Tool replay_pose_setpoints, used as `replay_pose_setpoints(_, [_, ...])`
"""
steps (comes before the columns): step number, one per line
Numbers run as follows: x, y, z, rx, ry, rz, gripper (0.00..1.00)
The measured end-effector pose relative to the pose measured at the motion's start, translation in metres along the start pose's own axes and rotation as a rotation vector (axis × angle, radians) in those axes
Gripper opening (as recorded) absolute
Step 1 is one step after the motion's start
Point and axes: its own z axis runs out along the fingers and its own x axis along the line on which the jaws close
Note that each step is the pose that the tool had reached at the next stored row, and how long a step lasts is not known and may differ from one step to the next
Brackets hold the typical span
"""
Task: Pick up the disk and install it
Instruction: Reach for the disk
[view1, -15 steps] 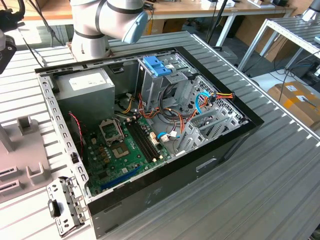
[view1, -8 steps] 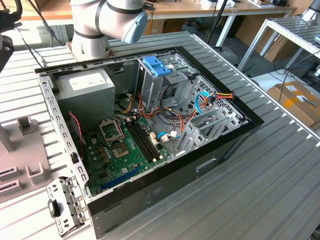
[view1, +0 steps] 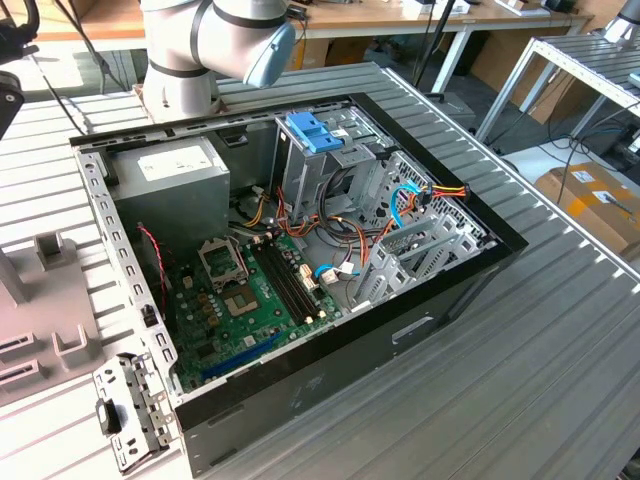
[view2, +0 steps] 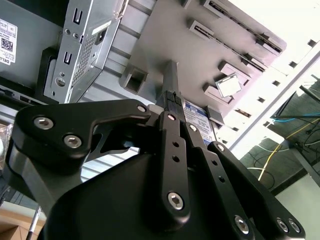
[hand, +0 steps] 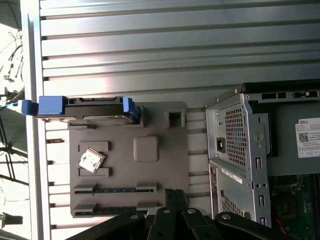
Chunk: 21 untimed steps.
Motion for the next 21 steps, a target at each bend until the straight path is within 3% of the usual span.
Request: replay_pose_setpoints(21, [0.0052,-0.0004,0.0001,-0.0001,0.0,0.0,0.11])
